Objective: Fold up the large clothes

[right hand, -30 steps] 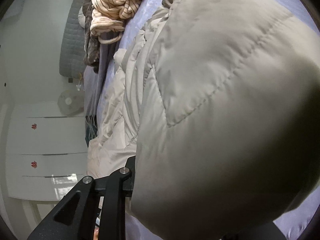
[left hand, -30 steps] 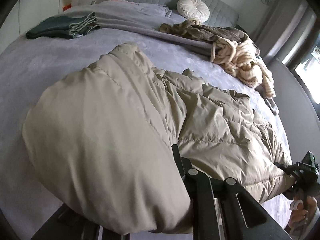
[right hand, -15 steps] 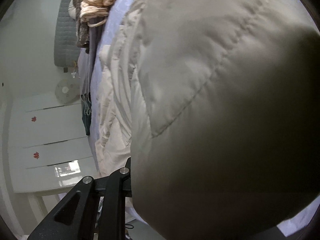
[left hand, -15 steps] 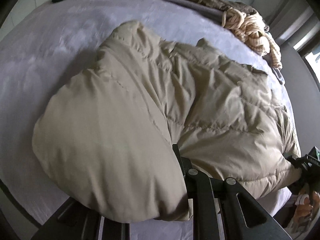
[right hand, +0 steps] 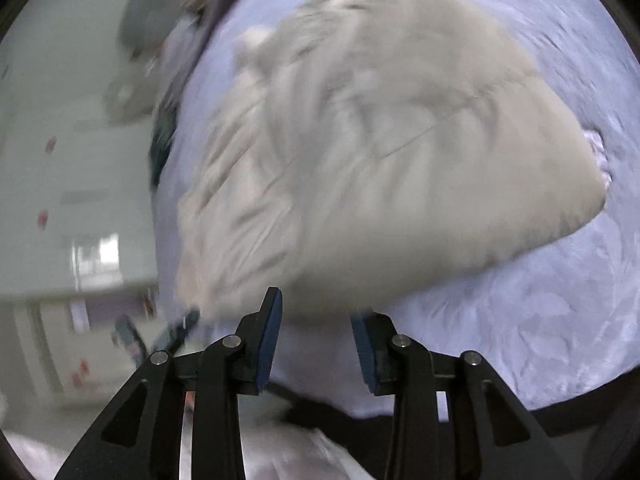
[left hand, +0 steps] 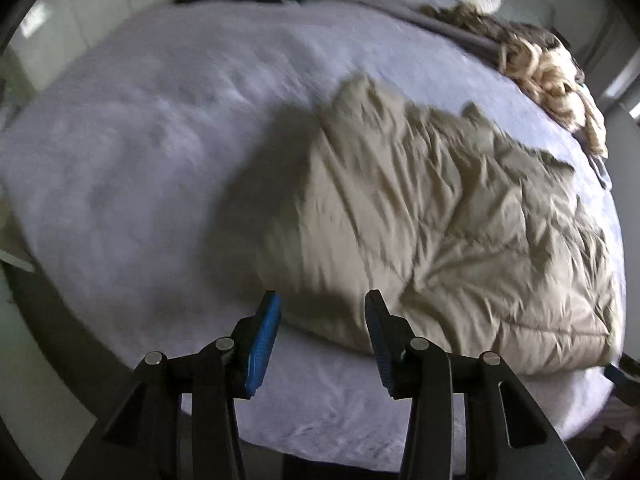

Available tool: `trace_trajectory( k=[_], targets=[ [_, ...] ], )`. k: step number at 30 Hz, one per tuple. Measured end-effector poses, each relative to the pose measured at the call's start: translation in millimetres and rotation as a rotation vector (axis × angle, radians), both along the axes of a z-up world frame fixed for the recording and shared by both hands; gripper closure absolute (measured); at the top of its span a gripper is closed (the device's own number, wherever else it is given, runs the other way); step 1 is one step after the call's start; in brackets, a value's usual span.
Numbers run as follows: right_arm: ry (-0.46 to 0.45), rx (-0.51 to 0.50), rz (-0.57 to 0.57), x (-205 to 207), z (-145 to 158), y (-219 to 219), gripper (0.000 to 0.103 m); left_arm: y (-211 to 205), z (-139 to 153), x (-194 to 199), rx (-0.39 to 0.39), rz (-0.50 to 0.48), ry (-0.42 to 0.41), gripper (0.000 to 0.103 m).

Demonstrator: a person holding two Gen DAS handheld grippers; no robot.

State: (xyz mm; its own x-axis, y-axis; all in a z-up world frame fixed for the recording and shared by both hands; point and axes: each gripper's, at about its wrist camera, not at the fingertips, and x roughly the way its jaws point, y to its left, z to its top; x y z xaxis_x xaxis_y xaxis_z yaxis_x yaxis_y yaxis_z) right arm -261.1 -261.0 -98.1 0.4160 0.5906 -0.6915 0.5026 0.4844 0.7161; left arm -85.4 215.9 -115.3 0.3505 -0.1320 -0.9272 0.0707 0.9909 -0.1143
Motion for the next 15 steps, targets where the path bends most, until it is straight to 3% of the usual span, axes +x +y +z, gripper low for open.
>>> trace_trajectory(
  k=[2, 5, 7, 11, 15],
  targets=[
    [-0.068, 0.019, 0.063, 0, 17, 5, 0.068, 2, 12, 2, 0.002, 0.012, -0.041, 0.057],
    [-0.087, -0.121, 0.015, 9, 34, -6, 0.068, -8, 9, 16, -0.012, -0.015, -0.039, 0.057],
    [-0.031, -0.228, -0.082, 14, 30, -22, 0.068, -21, -6, 26, 0.003, -0.046, -0.018, 0.057],
    [0.116, -0.364, -0.153, 13, -1, -42, 0.069, -36, -49, 40, 0.077, -0.081, 0.082, 0.057],
    [0.179, -0.338, -0.159, 3, -31, -46, 0.075, -40, -58, 37, 0.108, -0.114, 0.1, 0.05]
  ],
)
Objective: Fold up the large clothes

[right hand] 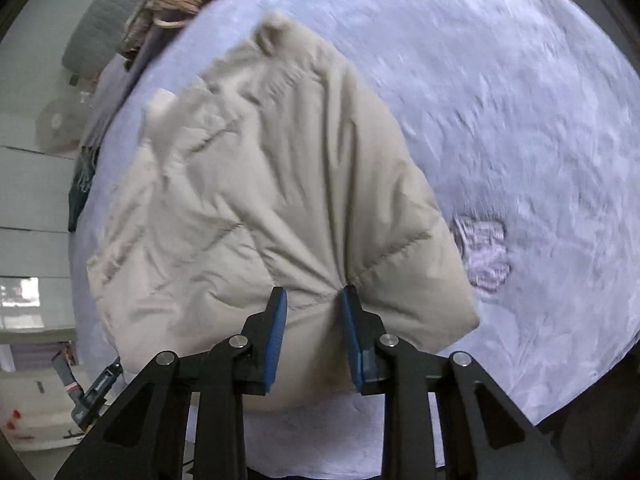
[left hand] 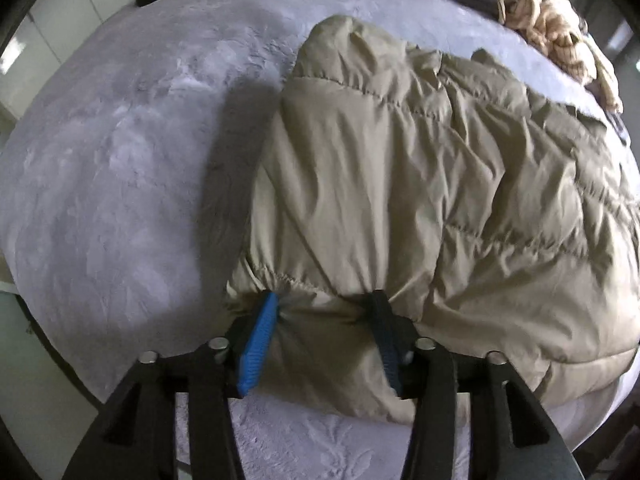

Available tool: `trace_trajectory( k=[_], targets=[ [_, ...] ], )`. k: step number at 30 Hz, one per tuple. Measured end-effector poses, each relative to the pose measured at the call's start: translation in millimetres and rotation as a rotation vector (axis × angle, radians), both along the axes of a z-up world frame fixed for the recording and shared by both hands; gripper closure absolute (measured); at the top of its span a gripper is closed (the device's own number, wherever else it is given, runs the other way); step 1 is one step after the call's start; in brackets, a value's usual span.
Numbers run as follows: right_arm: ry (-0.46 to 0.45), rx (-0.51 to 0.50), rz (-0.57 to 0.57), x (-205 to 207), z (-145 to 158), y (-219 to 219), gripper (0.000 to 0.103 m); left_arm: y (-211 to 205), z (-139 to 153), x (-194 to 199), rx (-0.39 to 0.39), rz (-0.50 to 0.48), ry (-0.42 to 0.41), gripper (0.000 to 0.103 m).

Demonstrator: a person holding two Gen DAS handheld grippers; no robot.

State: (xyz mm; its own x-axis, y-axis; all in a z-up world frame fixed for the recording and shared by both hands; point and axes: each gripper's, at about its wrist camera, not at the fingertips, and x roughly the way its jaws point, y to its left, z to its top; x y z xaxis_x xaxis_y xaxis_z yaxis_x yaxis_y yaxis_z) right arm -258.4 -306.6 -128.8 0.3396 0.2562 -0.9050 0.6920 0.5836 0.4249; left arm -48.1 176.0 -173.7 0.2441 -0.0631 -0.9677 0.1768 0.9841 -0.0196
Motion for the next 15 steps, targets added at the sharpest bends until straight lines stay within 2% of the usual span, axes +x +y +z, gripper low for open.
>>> trace_trajectory(
  k=[4, 9, 11, 13, 15],
  targets=[
    [0.026, 0.008, -0.013, -2, -1, -5, 0.073, -5, 11, -2, 0.042, -0.005, 0.013, 0.05],
    [-0.022, -0.007, 0.028, 0, 32, 12, 0.07, -14, 39, -16, -0.009, -0.002, -0.018, 0.05],
    [-0.044, -0.014, 0.055, 0, 47, 21, 0.065, -18, 46, -24, -0.015, -0.006, -0.025, 0.05],
    [-0.068, -0.016, 0.085, 5, 56, 29, 0.055, -23, 52, -31, -0.017, -0.012, -0.029, 0.05],
    [-0.078, -0.017, 0.114, 10, 63, 38, 0.051, -26, 57, -37, -0.021, -0.011, -0.033, 0.05]
  ],
)
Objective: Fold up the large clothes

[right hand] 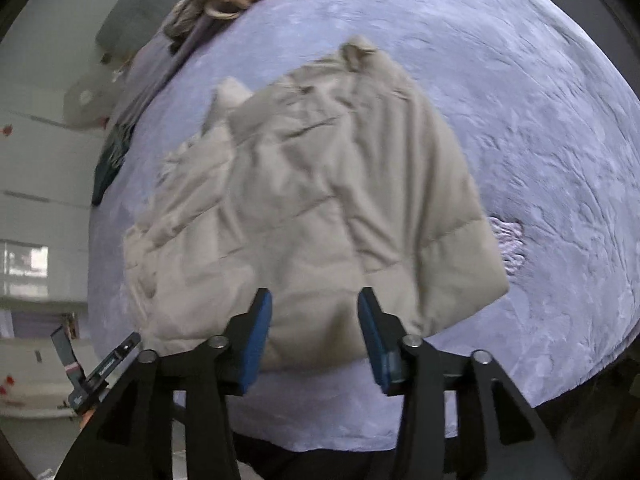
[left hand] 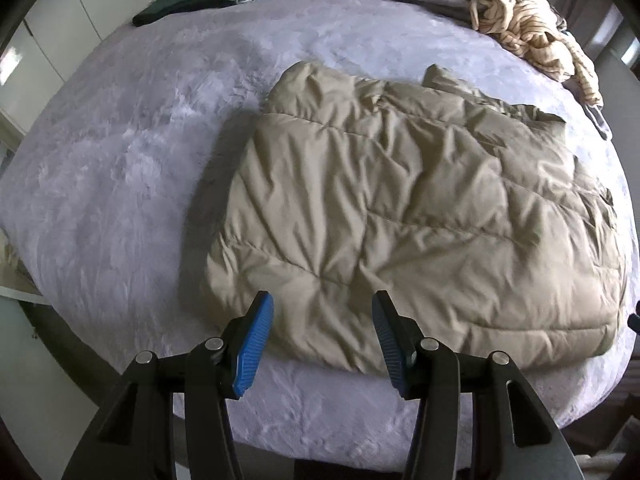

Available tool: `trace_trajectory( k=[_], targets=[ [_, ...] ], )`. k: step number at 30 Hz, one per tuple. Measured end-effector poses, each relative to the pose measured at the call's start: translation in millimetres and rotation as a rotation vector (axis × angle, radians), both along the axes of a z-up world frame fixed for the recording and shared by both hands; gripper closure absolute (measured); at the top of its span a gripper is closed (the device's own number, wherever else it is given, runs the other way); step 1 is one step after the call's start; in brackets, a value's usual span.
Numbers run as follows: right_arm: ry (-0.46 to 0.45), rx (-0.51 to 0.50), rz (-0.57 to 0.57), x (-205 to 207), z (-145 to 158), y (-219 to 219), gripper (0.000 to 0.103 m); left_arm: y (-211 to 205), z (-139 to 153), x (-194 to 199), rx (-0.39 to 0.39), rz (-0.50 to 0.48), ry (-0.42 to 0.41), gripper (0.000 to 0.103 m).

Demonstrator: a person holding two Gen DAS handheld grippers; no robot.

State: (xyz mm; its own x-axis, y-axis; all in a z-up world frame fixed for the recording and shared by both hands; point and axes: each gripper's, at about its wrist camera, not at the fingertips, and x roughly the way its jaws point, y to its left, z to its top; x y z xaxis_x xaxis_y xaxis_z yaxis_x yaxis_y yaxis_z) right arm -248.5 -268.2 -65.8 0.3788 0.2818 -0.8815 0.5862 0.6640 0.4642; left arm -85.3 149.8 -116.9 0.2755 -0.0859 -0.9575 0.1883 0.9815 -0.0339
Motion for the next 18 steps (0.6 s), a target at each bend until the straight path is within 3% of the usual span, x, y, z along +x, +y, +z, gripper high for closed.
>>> trace_trajectory(
  k=[3, 5, 6, 14, 18],
  targets=[
    [-0.006, -0.004, 0.041, 11, 4, 18, 0.046, -3, 7, -11, 0.0, 0.0, -0.007, 0.049],
    [-0.009, 0.002, 0.063, 9, 5, 21, 0.042, -3, 10, -17, 0.007, 0.005, -0.015, 0.009],
    [-0.01, 0.006, 0.071, 7, 5, 25, 0.041, -3, 14, -23, 0.011, 0.011, -0.035, 0.005],
    [0.005, 0.034, 0.083, -7, 1, 38, 0.04, -3, 23, -39, 0.064, -0.012, -0.043, 0.005],
    [0.01, 0.025, 0.083, -5, 2, 44, 0.034, -4, 26, -37, 0.067, -0.037, -0.049, 0.005]
  ],
)
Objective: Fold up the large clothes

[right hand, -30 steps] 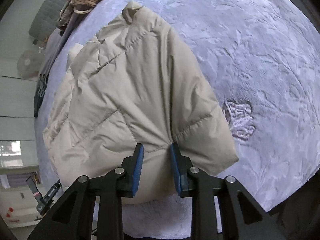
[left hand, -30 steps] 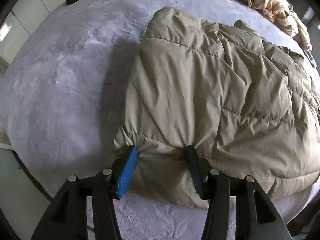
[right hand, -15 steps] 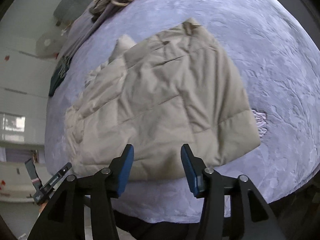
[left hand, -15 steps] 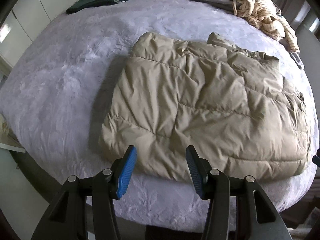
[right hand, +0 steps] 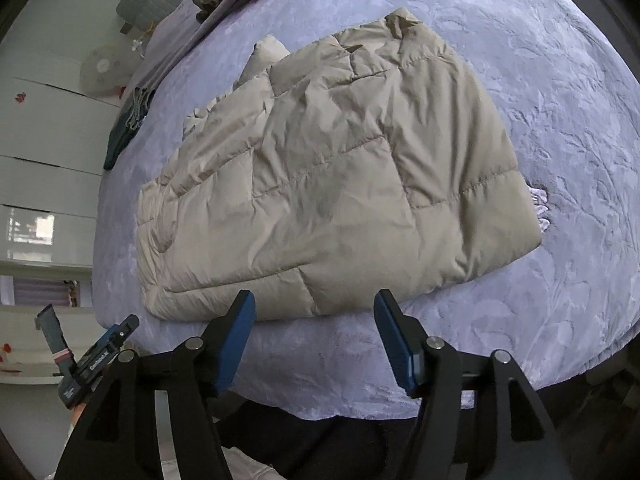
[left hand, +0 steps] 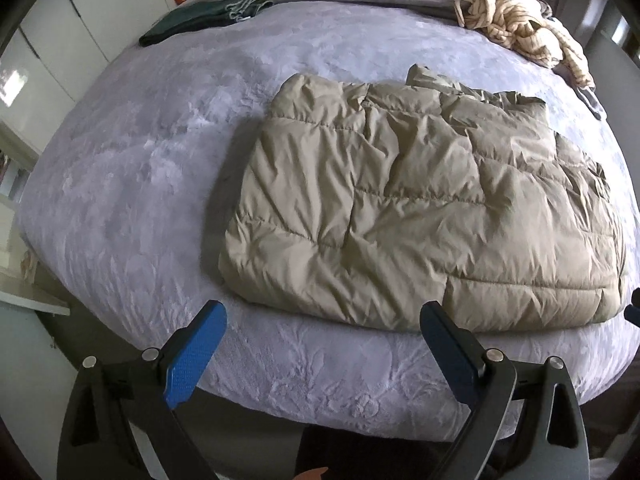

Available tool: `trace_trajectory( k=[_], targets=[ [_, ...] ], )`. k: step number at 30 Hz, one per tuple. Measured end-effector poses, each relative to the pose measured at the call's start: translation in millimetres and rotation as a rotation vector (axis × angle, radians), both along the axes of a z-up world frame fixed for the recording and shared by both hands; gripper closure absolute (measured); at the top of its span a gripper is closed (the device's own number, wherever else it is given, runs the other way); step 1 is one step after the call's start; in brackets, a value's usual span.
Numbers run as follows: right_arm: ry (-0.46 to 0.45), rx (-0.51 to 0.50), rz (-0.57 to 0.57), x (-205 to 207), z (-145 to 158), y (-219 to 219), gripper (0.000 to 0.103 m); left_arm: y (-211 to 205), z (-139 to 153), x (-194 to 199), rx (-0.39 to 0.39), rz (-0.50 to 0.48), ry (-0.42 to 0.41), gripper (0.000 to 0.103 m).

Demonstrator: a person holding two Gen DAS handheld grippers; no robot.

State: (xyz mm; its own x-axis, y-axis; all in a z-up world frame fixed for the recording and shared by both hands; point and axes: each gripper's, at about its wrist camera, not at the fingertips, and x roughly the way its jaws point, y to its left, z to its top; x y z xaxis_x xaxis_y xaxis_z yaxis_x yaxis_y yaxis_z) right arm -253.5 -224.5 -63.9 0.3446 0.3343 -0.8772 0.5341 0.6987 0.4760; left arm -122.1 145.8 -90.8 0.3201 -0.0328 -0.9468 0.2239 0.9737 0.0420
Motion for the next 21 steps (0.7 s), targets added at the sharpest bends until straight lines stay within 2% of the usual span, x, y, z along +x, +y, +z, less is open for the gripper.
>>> trace_trajectory(
  k=[11, 12, 13, 15, 16, 21],
  targets=[
    [-0.019, -0.022, 0.014, 52, 5, 41, 0.03, 15, -4, 49, -0.023, -0.068, 0.016, 0.005],
    [-0.019, -0.026, 0.019, 60, 5, 47, 0.028, 17, -5, 55, -0.026, -0.075, 0.02, 0.005],
    [-0.018, -0.029, 0.022, 66, 5, 53, 0.019, 19, -6, 62, -0.028, -0.083, 0.023, 0.005],
    [-0.026, -0.032, 0.02, 77, 5, 60, 0.019, 22, -10, 76, -0.025, -0.104, 0.034, 0.004],
    [-0.023, -0.031, 0.016, 84, 3, 66, 0.019, 23, -12, 83, -0.021, -0.113, 0.04, 0.0],
    [0.004, -0.022, 0.019, 107, -3, 86, 0.019, 27, -21, 106, -0.041, -0.151, 0.069, 0.0]
  ],
)
